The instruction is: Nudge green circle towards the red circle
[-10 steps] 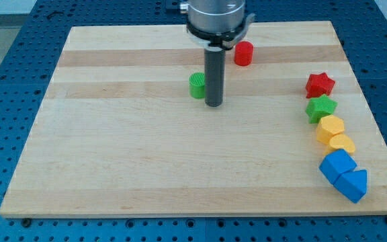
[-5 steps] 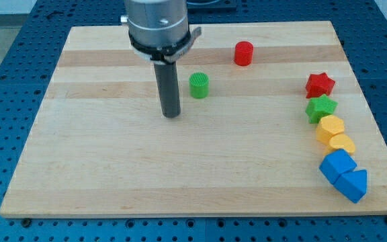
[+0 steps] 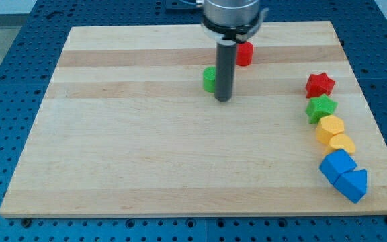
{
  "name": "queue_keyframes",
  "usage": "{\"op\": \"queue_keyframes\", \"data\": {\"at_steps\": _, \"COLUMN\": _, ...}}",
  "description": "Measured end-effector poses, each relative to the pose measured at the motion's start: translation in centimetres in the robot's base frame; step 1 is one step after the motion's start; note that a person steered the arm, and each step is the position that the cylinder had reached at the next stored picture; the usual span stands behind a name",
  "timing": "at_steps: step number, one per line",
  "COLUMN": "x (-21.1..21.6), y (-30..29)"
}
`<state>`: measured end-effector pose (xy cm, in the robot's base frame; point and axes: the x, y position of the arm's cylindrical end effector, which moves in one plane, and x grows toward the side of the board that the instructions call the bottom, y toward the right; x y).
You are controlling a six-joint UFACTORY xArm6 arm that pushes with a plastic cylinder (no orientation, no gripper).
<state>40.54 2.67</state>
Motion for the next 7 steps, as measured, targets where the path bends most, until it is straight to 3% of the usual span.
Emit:
{"op": "queue_keyframes", "data": {"at_steps": 2, "x": -2.8, "y": -5.0}}
{"op": "queue_keyframes", "data": {"at_steps": 4, "x": -4.9, "y": -0.4}}
{"op": "queue_keyframes", "data": {"at_steps": 7, "x": -2.9, "y": -1.3}}
